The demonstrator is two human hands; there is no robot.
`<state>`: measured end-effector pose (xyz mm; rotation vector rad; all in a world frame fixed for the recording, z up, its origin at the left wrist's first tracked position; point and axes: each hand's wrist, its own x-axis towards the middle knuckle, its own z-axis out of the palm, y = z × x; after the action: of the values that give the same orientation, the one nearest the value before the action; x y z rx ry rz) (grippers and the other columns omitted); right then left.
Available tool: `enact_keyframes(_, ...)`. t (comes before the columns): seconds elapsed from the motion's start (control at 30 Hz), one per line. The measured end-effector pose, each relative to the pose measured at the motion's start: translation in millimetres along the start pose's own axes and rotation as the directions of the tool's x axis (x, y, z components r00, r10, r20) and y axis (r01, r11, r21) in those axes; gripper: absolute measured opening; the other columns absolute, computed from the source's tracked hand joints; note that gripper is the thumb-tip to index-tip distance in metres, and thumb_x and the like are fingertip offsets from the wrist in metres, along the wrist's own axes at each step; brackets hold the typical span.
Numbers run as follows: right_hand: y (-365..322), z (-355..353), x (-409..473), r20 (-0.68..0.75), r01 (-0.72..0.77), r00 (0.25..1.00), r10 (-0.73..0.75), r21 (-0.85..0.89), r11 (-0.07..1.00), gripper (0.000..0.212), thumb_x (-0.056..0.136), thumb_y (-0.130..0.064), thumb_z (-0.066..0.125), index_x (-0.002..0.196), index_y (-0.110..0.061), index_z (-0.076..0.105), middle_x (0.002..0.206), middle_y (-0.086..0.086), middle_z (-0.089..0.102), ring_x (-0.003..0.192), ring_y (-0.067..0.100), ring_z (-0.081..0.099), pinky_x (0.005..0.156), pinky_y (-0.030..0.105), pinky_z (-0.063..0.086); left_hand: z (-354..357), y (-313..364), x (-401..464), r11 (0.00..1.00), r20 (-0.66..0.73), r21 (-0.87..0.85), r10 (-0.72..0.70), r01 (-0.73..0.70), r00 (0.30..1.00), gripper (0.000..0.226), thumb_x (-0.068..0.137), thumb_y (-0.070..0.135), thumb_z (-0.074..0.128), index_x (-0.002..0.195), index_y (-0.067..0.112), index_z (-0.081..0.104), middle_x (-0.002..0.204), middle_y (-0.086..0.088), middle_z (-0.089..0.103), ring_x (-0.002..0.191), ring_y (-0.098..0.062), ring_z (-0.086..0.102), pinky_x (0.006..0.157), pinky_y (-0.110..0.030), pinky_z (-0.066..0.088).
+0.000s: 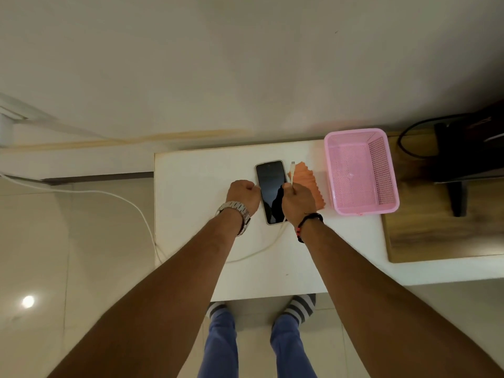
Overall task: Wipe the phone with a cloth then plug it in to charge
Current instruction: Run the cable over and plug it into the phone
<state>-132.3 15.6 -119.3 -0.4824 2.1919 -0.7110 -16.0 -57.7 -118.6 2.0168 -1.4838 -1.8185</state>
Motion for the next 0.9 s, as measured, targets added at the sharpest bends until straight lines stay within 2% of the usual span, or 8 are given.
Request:
enact_keyframes(0.13, -2, 2, -1, -0.02, -0.037, 0.999, 0.038, 0.046, 0.998, 0.04, 0.106, -0.019, 0.044, 0.067, -0.013, 0.048, 0.063, 0.003, 0.046, 0.061, 0.016, 0.047, 0.059, 0.025, 0.04, 1, 2, 3, 0.982, 0.038, -0.147, -0.11, 0.114, 0.993, 0.014, 0.097, 0.016, 0.067, 0.084, 0.012, 0.068, 0.101, -0.012, 0.072, 0.106, -0.036, 0.072, 0.089, -0.052, 0.062)
enact_keyframes(0.23, -7, 7, -4, 0.036, -0.05, 0.998, 0.047, 0.097, 0.994, 0.038, 0.105, -0.021, 0.045, 0.09, 0.006, 0.067, 0.09, 0.024, 0.069, 0.088, 0.036, 0.066, 0.082, 0.043, 0.057, -2, -2, 8, 0.983, 0.069, -0.117, -0.132, 0.14, 0.989, 0.024, 0.095, 0.026, 0.072, 0.081, 0.007, 0.065, 0.101, -0.019, 0.072, 0.105, -0.041, 0.072, 0.091, -0.054, 0.061)
enact_keyframes(0.33, -20, 9, -14, 0.132, -0.023, 0.991, 0.006, 0.127, 0.992, 0.037, 0.103, -0.024, 0.045, 0.096, 0.002, 0.07, 0.097, 0.022, 0.072, 0.096, 0.037, 0.068, 0.087, 0.046, 0.056, -14, -4, 2, 0.988, 0.042, -0.097, -0.114, 0.118, 0.993, 0.026, 0.094, 0.035, 0.073, 0.097, 0.01, 0.067, 0.105, -0.016, 0.07, 0.093, -0.032, 0.072, 0.082, -0.048, 0.064)
enact_keyframes(0.43, -36, 10, -27, 0.2, 0.035, 0.977, -0.068, 0.162, 0.986, 0.036, 0.105, -0.025, 0.041, 0.109, -0.005, 0.07, 0.11, 0.017, 0.073, 0.103, 0.033, 0.068, 0.095, 0.045, 0.057, -37, -6, -4, 0.978, 0.011, -0.183, -0.096, 0.097, 0.995, 0.042, 0.095, 0.039, 0.07, 0.126, 0.012, 0.063, 0.118, -0.014, 0.072, 0.102, -0.034, 0.071, 0.089, -0.056, 0.061)
enact_keyframes(0.5, -45, 10, -36, 0.145, 0.071, 0.984, -0.1, 0.189, 0.979, 0.035, 0.106, -0.028, 0.041, 0.101, -0.006, 0.068, 0.094, 0.013, 0.072, 0.089, 0.027, 0.069, 0.086, 0.043, 0.058, -55, -5, -6, 0.963, -0.043, -0.261, -0.08, 0.066, 0.996, 0.043, 0.094, 0.043, 0.07, 0.124, 0.012, 0.065, 0.114, -0.013, 0.075, 0.1, -0.033, 0.073, 0.088, -0.053, 0.062)
enact_keyframes(0.6, -60, 11, -59, 0.063, 0.132, 0.987, -0.151, 0.232, 0.964, 0.042, 0.109, -0.033, 0.037, 0.072, -0.018, 0.05, 0.061, -0.002, 0.045, 0.059, 0.015, 0.045, 0.065, 0.035, 0.042, -82, 0, -10, 0.892, -0.126, -0.45, -0.108, 0.04, 0.986, 0.038, 0.092, 0.043, 0.073, 0.115, 0.013, 0.067, 0.107, -0.01, 0.076, 0.093, -0.03, 0.077, 0.076, -0.047, 0.065)
enact_keyframes(0.73, -79, 17, -90, 0.077, 0.249, 0.958, -0.278, 0.263, 0.932, 0.032, 0.108, -0.031, 0.037, 0.096, -0.013, 0.061, 0.067, -0.007, 0.048, 0.063, 0.013, 0.046, 0.063, 0.03, 0.044, -115, 16, -15, 0.763, -0.164, -0.645, -0.184, 0.036, 0.969, 0.025, 0.093, 0.036, 0.074, 0.104, 0.016, 0.066, 0.099, -0.01, 0.078, 0.084, -0.026, 0.078, 0.062, -0.039, 0.063)
enact_keyframes(0.9, -98, 25, -111, 0.107, 0.286, 0.939, -0.327, 0.284, 0.915, 0.025, 0.104, -0.028, 0.048, 0.094, -0.018, 0.069, 0.066, -0.012, 0.057, 0.059, 0.007, 0.049, 0.057, 0.018, 0.043, -141, 28, -24, 0.654, -0.176, -0.756, -0.264, 0.041, 0.948, 0.022, 0.091, 0.031, 0.076, 0.099, 0.015, 0.064, 0.097, -0.011, 0.077, 0.084, -0.028, 0.076, 0.059, -0.037, 0.062)
